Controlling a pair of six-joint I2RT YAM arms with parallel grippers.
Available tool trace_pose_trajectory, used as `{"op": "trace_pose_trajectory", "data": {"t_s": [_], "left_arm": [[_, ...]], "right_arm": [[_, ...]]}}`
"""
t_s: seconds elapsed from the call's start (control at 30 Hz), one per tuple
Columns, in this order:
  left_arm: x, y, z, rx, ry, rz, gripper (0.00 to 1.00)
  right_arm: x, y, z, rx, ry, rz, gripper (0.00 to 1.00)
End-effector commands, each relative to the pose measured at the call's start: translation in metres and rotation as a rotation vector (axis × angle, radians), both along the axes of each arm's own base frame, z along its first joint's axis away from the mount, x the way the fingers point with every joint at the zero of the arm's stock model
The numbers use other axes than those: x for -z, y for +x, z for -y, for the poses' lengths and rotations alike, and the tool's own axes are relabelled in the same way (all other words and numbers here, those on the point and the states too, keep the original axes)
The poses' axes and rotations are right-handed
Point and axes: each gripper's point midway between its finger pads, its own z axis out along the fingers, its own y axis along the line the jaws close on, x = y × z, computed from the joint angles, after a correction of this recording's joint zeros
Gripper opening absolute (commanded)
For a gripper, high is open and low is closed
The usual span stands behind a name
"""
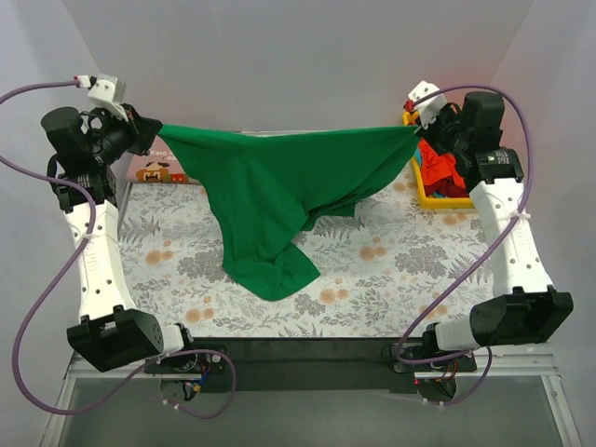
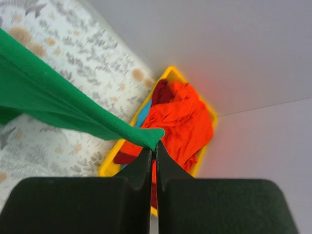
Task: Fold and stack the t-shirts
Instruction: Flatten the tshirt out
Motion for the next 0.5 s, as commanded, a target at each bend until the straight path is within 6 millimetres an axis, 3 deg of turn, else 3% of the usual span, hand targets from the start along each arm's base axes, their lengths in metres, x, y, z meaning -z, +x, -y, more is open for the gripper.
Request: {"op": "trace_pose_trajectory", "data": {"t_s": [0.0, 0.03, 0.13, 0.2, 0.23, 0.3, 0.33, 0.37, 0.43, 0.47], "left_arm": [[-0.082, -0.018, -0.003, -0.06, -0.012, 0.18, 0.0], [-0.109, -0.028, 0.001, -0.06, -0.011, 0.237, 0.0], [-0.156, -0.06, 0.007, -0.094, -0.004, 0.351, 0.0], [-0.174, -0.079, 0.011, -0.111, -0.001, 0.404, 0.0], [-0.188, -0.1, 0.016, -0.12, 0.011, 0.453, 0.0], [-0.205, -0.122, 0.016, -0.167, 0.003, 0.522, 0.0], [-0.218, -0.149, 0.023, -0.177, 0.013, 0.583, 0.0], [-0.224, -0.16, 0.024, -0.195, 0.014, 0.618, 0.0], [-0.236, -0.186, 0.03, -0.207, 0.026, 0.681, 0.0], [-0.244, -0.207, 0.035, -0.217, 0.035, 0.727, 0.0]], "right_arm": [[-0.107, -0.016, 0.018, 0.084, 0.032, 0.242, 0.01], [-0.133, -0.024, 0.019, 0.088, 0.043, 0.297, 0.01], [-0.178, -0.054, 0.021, 0.089, 0.061, 0.407, 0.01], [-0.211, -0.083, 0.023, 0.09, 0.071, 0.498, 0.01], [-0.222, -0.093, 0.024, 0.092, 0.076, 0.529, 0.01], [-0.245, -0.123, 0.03, 0.113, 0.082, 0.607, 0.01], [-0.256, -0.135, 0.032, 0.119, 0.089, 0.649, 0.01], [-0.259, -0.142, 0.034, 0.131, 0.091, 0.669, 0.01], [-0.282, -0.175, 0.039, 0.142, 0.104, 0.768, 0.01], [-0.29, -0.187, 0.043, 0.158, 0.11, 0.798, 0.01]]}}
